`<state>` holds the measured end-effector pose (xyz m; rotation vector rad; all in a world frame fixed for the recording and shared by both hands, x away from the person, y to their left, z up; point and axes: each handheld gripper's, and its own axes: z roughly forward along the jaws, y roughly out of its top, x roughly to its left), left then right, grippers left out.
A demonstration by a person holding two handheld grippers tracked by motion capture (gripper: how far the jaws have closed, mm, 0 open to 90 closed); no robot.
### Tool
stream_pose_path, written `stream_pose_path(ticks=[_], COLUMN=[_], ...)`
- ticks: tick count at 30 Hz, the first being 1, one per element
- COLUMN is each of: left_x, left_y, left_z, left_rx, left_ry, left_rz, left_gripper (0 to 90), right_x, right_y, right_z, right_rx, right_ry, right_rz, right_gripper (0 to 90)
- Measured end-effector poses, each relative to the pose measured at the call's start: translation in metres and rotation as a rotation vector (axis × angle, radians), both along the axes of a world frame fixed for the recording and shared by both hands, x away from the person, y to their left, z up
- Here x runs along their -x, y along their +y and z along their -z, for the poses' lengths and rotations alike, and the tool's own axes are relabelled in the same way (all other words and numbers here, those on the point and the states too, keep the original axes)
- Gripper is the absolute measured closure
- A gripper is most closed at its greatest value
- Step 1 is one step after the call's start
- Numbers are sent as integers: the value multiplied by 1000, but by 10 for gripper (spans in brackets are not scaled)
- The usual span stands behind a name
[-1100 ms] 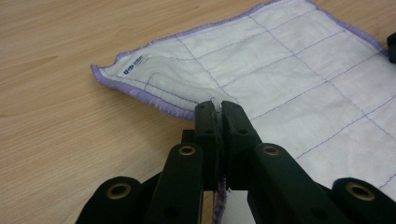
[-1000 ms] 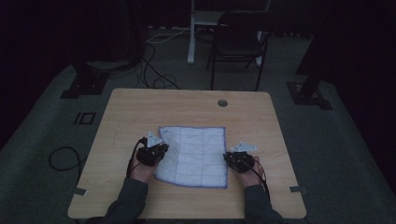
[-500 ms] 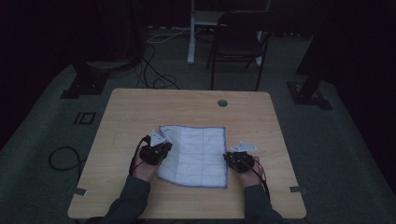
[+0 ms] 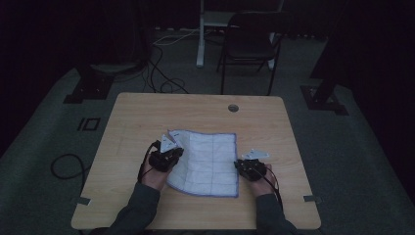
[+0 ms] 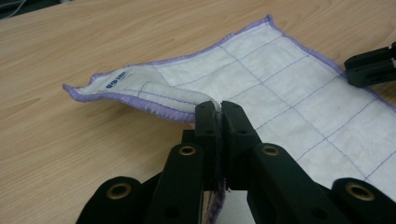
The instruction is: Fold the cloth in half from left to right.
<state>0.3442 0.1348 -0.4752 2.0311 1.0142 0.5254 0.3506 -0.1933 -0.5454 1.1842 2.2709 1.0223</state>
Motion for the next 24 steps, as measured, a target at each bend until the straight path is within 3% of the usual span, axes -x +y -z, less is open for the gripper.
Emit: stream_pose_path(ticks=[24], left_x=[1], left_y=[-22], left_z=[-15], left_rx=[22], left_ry=[-33], left_rz=[55], left_gripper=[868], right_x=[0], right_y=[0], right_z=[0], right_rx=[0], right_ry=[0], right_rz=[0], right_gripper=[777])
